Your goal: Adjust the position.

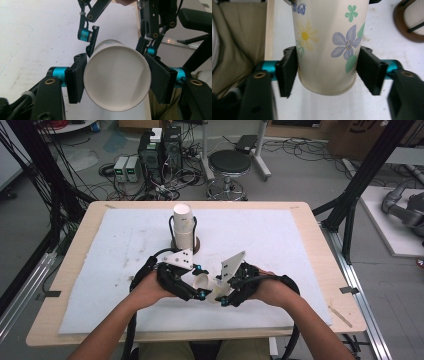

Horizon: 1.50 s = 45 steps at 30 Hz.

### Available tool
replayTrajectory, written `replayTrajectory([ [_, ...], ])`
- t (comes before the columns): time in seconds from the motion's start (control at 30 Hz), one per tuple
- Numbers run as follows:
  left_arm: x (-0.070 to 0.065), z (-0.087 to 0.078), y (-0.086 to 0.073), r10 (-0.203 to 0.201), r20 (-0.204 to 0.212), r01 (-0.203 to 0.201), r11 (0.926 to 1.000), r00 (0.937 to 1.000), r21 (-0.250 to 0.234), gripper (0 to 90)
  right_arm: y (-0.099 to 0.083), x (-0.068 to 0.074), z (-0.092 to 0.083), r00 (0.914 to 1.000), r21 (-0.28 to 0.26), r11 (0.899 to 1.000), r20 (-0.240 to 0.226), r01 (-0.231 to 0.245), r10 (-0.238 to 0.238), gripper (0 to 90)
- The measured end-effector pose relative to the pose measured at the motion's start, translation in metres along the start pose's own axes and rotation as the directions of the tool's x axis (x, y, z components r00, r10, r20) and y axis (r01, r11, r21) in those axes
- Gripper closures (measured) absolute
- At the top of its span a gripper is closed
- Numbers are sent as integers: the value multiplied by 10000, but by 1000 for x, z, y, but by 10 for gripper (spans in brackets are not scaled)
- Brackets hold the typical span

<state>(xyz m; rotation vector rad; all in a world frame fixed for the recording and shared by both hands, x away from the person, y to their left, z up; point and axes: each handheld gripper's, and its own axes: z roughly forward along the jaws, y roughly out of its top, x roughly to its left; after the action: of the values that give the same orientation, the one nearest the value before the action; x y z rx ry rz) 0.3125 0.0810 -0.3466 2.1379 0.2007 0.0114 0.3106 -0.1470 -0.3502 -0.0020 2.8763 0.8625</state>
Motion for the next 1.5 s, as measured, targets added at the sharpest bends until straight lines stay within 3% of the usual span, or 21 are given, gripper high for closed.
replayTrajectory([
  [0.1,2,-4,-3,-152,-159,147,9993,9998,-341,372,-2,-1,-5,9992,-593,9979,271,-276,292,230],
  [0.13,2,-4,-3,-152,-159,147,9993,9998,-341,372,-2,-1,-5,9992,-593,9979,271,-276,292,230],
  [0.17,3,-6,-5,-250,-199,240,9983,9995,-531,372,-5,-2,-9,9980,-1142,9921,277,-528,563,218],
  [0.27,5,-12,-10,-462,-126,444,9917,9989,-1204,372,-9,-3,-15,9961,-1752,9816,316,-762,829,218],
  [0.33,5,-13,-11,-507,-101,488,9891,9987,-1391,372,-10,-4,-16,9952,-1944,9773,325,-838,918,218],
  [0.43,5,-18,-16,-607,-74,579,9779,9981,-2007,372,-18,-5,-23,9886,-2788,9522,461,-1251,1434,207],
  [0.6,7,-21,-23,-633,-219,565,9710,9978,-2323,371,-28,-4,-25,9714,-3498,9183,760,-1852,2249,206],
  [0.83,7,-21,-31,-679,-335,552,9551,9971,-2912,372,-42,0,-22,9612,-4227,8801,658,-2163,2678,200],
  [0.97,6,-21,-36,-752,-319,609,9445,9967,-3227,371,-51,4,-20,9541,-4678,8521,570,-2346,2940,198],
  [1.0,6,-21,-36,-752,-319,609,9445,9967,-3227,371,-51,4,-20,9541,-4678,8521,570,-2346,2940,198],
  [1.07,6,-21,-39,-733,-287,588,9356,9969,-3482,372,-57,8,-18,9477,-4972,8294,423,-2546,3163,198],
  [1.1,6,-21,-39,-733,-287,588,9356,9969,-3482,372,-57,8,-18,9477,-4972,8294,423,-2546,3163,198],
  [1.13,5,-21,-40,-701,-275,555,9315,9972,-3595,372,-61,10,-17,9460,-5207,8146,394,-2554,3218,198],
  [1.17,5,-20,-40,-688,-252,548,9288,9973,-3666,372,-62,11,-16,9447,-5294,8082,373,-2578,3258,198],
  [1.23,4,-19,-42,-649,-185,530,9235,9977,-3799,372,-67,13,-14,9400,-5576,7858,276,-2677,3399,198],
  [1.33,3,-18,-43,-544,-135,451,9230,9984,-3821,372,-72,15,-11,9378,-5756,7685,83,-2793,3471,198],
  [1.5,0,-16,-43,-362,-38,320,9239,9993,-3814,372,-77,17,-3,9394,-5757,7643,-195,-2905,3424,199],
])
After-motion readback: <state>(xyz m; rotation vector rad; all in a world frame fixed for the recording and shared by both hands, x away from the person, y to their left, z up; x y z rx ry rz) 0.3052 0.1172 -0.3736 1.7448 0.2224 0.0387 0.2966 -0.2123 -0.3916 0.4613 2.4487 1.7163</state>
